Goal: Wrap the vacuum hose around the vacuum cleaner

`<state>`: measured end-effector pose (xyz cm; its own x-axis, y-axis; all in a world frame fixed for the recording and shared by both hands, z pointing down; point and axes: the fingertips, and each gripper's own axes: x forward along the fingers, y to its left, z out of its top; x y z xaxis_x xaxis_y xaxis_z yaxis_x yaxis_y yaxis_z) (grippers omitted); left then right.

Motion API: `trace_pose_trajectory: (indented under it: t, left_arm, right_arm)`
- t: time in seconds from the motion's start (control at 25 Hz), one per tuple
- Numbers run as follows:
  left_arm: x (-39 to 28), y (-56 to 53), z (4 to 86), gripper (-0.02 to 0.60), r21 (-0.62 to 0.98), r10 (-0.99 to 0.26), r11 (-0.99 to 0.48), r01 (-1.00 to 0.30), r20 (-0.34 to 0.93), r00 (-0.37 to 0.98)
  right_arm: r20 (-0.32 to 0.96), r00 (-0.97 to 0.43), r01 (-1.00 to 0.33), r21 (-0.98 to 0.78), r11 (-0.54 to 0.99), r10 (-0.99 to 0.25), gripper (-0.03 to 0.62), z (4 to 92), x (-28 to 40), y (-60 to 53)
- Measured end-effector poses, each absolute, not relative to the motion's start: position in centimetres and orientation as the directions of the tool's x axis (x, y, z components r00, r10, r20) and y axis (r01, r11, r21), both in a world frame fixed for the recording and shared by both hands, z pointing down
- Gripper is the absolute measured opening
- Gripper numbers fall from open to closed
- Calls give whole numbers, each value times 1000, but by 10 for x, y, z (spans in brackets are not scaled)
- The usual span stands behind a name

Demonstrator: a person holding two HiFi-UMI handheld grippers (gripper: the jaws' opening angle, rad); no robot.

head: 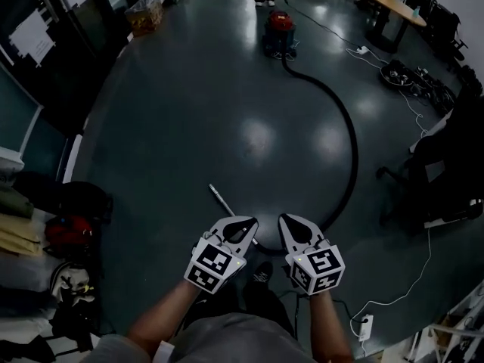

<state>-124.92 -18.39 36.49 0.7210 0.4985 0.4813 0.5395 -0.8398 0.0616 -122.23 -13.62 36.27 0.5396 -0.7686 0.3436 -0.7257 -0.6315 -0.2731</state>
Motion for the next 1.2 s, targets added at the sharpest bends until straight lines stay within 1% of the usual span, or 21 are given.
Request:
trace_pose_trajectory:
  t: [0.24, 0.36, 0.56, 0.68, 0.84, 1.0, 1.08, 1.12, 1.2]
  left_arm:
    - [-1229, -187, 423, 8, 136, 534, -821, 554, 524, 664]
    - [-1210, -195, 476, 8, 164, 541, -816, 553, 553, 634]
    - [-1196, -205, 587, 9, 207, 541, -812, 545, 618, 571]
    - [-1191, -208, 659, 8, 206, 549, -791, 577, 655, 519]
    - [-1196, -219, 759, 8, 229, 567, -752, 618, 703, 429]
    - [-1204, -224, 861, 9, 274, 569, -737, 618, 746, 347]
    - [-1211, -228, 907, 8, 290, 565, -733, 616, 764, 312]
    - [-1213, -232, 927, 8, 292, 560, -731, 617, 774, 296]
    - [-1215, -238, 968, 9, 288, 546, -728, 623, 793, 272]
  right_arm:
    - [415, 489, -727, -293, -621, -767, 5, 423, -1209, -135]
    - [454, 464, -722, -303, -621, -761, 5, 475, -1196, -138]
    - [540, 418, -711, -307, -633, -731, 5, 585, -1196, -137]
    - [574, 389, -701, -323, -636, -720, 5, 655, -1196, -142]
    - [636, 303, -724, -331, -605, -710, 6, 763, -1207, -157]
    - [696, 248, -735, -317, -599, -674, 9, 872, -1220, -157]
    - [719, 223, -734, -321, -598, -659, 35, 925, -1230, -160]
    - [726, 208, -734, -327, -595, -655, 35, 950, -1234, -165]
    - [743, 178, -741, -331, -585, -645, 67, 1000, -1239, -175]
